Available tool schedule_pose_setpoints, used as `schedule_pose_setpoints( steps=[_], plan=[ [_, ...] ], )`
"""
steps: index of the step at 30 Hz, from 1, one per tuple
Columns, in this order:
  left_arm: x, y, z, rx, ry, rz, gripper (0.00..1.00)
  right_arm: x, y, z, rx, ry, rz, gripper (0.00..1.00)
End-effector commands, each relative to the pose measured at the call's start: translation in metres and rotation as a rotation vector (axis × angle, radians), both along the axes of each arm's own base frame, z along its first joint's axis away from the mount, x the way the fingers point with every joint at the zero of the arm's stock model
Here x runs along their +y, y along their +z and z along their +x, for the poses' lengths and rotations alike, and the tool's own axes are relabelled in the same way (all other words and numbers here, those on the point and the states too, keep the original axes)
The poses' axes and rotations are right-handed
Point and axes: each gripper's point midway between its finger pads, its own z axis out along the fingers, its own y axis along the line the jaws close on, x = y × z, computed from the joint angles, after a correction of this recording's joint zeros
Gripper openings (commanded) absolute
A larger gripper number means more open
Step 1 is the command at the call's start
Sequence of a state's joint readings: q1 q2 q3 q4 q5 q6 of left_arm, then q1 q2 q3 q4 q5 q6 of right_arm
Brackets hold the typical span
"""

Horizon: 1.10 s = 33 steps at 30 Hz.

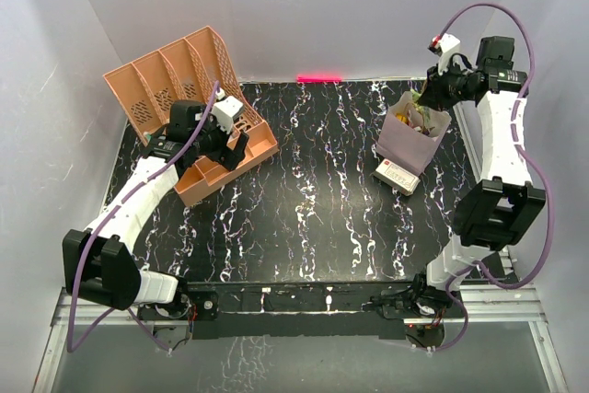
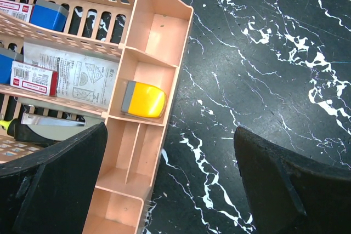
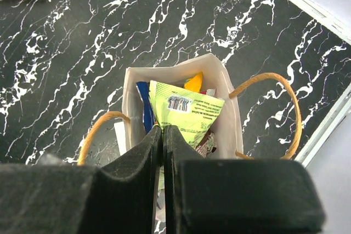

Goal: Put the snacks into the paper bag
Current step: Place the snack in the paper bag.

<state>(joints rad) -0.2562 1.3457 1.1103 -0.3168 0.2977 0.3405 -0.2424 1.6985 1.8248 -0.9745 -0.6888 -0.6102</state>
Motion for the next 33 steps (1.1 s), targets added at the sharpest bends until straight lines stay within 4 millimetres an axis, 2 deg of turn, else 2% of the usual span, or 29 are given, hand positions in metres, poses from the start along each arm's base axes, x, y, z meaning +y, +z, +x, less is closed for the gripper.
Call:
schedule_pose_setpoints(
  steps=[1,3,4,9,13,19,25,33],
  plan=[
    [0.001,0.012,-0.005,-0.035,-0.012,-0.016,0.98,-0.005,0.014,0.006,-0.044,0.031,-0.018,0.08],
    [0.001,0.012,-0.004,-0.035,-0.012,-0.016,0.99,-0.006,0.011,0.005,-0.030,0.041,-0.018,0.08],
    [0.001,0.012,-0.004,-0.035,-0.012,-0.017,0.99,-0.007,0.000,0.008,-0.002,0.047,-0.014,0.08],
    [0.001,0.011,-0.005,-0.031,-0.016,-0.017,0.98,-0.014,-0.024,0.013,0.064,0.063,-0.027,0.09],
    [0.001,0.011,-0.004,-0.032,-0.014,-0.019,0.98,-0.019,-0.035,0.019,0.102,0.073,-0.016,0.09],
    [0.001,0.011,-0.005,-0.028,-0.014,-0.021,0.98,-0.024,-0.051,0.023,0.145,0.070,-0.023,0.17],
    [0.001,0.008,-0.004,-0.023,-0.015,-0.021,0.98,-0.026,-0.051,0.019,0.145,0.072,-0.047,0.32],
    [0.001,0.005,-0.003,-0.015,-0.016,-0.020,0.98,-0.025,-0.030,0.011,0.092,0.074,-0.078,0.52]
  ],
)
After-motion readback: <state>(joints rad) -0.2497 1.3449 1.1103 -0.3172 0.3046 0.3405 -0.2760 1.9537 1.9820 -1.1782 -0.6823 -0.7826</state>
